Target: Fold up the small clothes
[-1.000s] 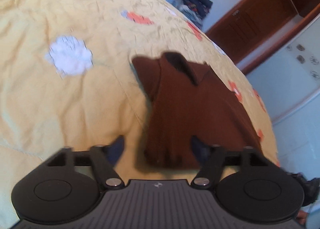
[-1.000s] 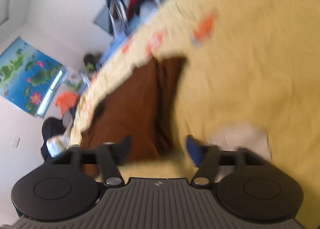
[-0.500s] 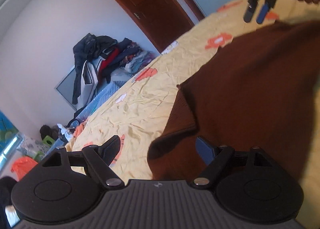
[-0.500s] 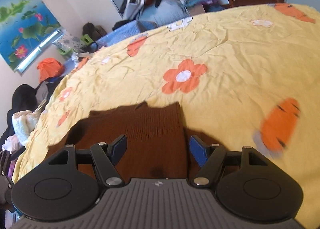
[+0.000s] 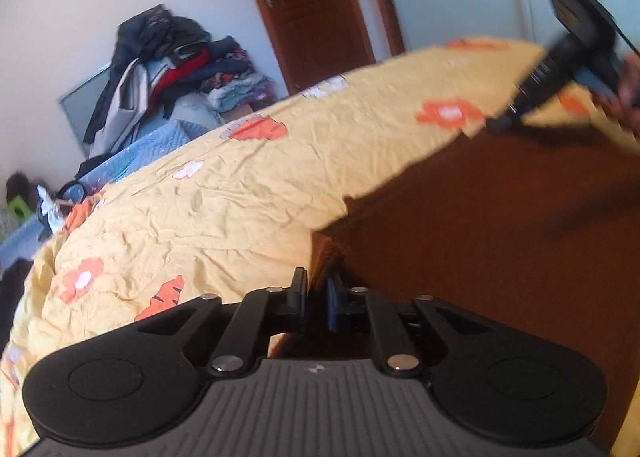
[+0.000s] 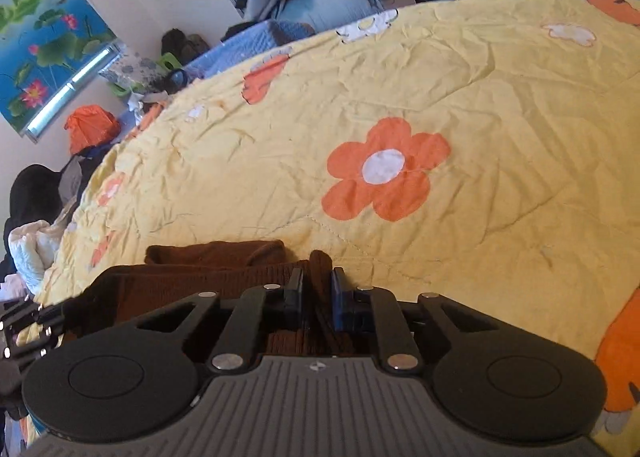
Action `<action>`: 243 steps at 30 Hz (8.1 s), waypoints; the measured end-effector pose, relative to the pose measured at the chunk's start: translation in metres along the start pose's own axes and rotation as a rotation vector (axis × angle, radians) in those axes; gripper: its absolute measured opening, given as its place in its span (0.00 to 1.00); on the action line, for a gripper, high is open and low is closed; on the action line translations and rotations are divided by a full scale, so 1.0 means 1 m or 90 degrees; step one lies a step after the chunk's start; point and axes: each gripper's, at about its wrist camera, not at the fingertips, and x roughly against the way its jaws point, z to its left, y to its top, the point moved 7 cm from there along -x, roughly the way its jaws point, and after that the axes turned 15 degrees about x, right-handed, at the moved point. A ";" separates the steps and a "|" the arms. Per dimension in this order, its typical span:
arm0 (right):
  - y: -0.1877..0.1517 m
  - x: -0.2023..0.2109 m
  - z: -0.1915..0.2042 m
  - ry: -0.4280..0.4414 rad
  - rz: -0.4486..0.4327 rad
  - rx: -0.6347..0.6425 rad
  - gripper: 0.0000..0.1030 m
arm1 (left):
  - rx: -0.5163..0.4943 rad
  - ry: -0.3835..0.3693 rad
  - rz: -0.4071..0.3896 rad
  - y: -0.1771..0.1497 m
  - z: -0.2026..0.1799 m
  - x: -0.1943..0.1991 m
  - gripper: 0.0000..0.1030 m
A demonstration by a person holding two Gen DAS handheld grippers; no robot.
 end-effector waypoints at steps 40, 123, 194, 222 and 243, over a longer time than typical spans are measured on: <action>0.014 0.069 -0.034 0.048 -0.096 -0.071 0.13 | 0.277 -0.051 0.049 0.064 0.042 -0.053 0.07; -0.078 0.048 0.058 -0.164 -0.025 0.173 1.00 | 0.188 0.011 0.040 -0.088 -0.052 0.034 0.86; -0.091 0.135 -0.018 0.228 -0.163 -0.349 1.00 | 0.035 -0.062 0.026 -0.018 -0.275 0.021 0.15; -0.045 0.064 -0.005 0.155 0.034 -0.058 0.19 | -0.116 -0.023 -0.044 -0.029 -0.311 0.044 0.15; -0.016 0.094 -0.012 0.173 -0.090 -0.079 0.88 | 0.197 -0.071 -0.015 -0.041 -0.169 0.087 0.95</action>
